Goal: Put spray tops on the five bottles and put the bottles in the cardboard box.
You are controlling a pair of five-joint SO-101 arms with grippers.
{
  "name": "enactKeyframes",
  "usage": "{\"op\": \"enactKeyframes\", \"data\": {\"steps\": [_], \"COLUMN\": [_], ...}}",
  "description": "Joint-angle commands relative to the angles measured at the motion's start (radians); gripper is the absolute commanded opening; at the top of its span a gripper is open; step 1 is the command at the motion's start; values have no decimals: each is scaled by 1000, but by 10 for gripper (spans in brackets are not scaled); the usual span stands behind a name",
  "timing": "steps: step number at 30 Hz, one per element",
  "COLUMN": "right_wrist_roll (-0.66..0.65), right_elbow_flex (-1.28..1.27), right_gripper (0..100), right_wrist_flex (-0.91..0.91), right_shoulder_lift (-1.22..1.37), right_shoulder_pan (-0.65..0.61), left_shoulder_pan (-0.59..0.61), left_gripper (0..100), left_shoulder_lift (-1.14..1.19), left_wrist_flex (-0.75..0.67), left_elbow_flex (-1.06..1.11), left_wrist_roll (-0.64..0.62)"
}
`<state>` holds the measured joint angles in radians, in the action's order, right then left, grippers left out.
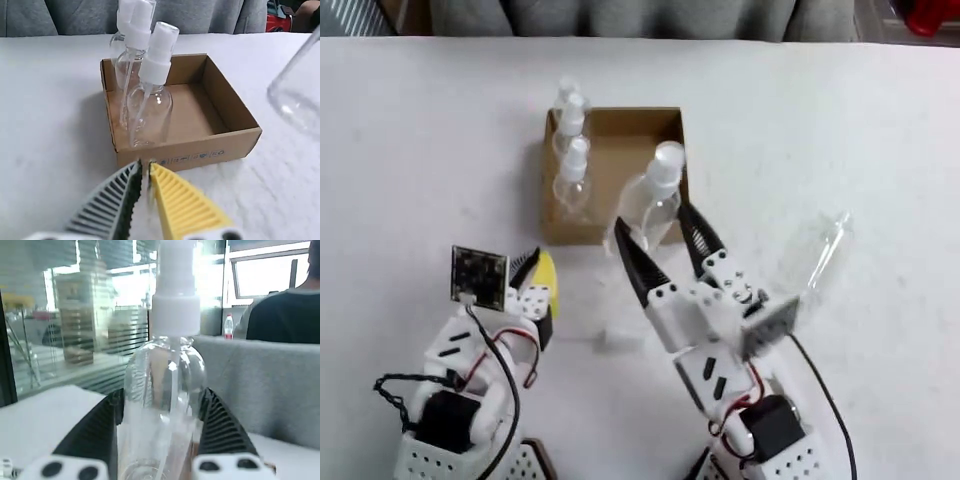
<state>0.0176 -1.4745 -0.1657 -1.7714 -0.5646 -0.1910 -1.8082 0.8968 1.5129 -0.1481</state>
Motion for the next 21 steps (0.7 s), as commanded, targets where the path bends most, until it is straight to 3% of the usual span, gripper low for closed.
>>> {"op": "enactKeyframes", "data": {"steps": [1,12,21], "right_wrist_roll": [-12,-2,-2], "right_elbow_flex": [95,377,448], "right_gripper": [15,15,15], "right_wrist_flex": [119,346,381], "right_shoulder_lift": [58,633,831], "right_shoulder_pan": [7,-18,-122], "left_shoulder_pan": [-21,-239,-503], "left_gripper": [23,20,20], "left_shoulder_lift": [-16,-16,-16], "left_wrist_flex": [-31,-69,-167], "left_elbow_flex": [-12,-11,-11], "left_wrist_roll": [0,6,9]}}
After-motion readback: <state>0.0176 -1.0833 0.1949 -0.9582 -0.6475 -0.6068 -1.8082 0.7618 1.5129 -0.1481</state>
